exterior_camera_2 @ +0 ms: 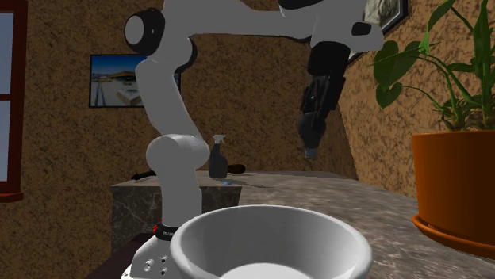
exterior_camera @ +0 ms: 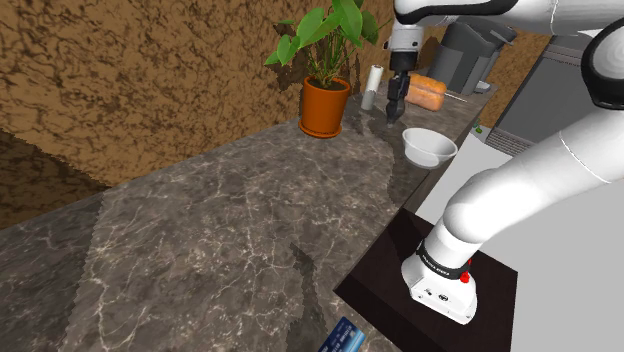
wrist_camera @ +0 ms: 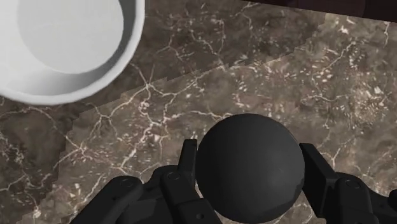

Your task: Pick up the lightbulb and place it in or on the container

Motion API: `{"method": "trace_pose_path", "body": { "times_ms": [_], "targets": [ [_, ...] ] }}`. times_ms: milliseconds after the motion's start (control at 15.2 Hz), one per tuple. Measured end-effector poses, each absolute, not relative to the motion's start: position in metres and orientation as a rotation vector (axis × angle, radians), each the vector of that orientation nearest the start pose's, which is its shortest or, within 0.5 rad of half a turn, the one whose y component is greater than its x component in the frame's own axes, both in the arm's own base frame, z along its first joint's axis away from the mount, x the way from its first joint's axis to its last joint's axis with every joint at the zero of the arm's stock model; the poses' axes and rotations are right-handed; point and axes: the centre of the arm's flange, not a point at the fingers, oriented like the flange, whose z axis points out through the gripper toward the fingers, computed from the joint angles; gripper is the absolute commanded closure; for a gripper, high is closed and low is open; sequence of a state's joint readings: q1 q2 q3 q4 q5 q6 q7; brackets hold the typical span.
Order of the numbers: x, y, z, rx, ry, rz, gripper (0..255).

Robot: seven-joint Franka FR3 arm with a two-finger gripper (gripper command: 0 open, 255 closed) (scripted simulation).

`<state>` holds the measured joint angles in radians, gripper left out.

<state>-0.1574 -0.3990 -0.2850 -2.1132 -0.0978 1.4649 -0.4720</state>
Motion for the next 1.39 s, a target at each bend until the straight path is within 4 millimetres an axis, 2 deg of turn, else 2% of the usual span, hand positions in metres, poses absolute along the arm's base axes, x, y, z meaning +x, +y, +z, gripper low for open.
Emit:
{"method": "trace_pose_path", "body": {
  "times_ms": [396,1056,1188,1386],
  "targets": [
    [0.324,-0.261,0.555,-2.997,-0.1,0.351,255],
    [0.251,-0.374,0.571,-2.996,-0.098,0.351,255],
    [0.245,-0.383,0.565,-2.996,-0.1,0.351,255],
    [0.243,-0.385,0.552,-2.996,-0.101,0.352,255]
  ]
}}
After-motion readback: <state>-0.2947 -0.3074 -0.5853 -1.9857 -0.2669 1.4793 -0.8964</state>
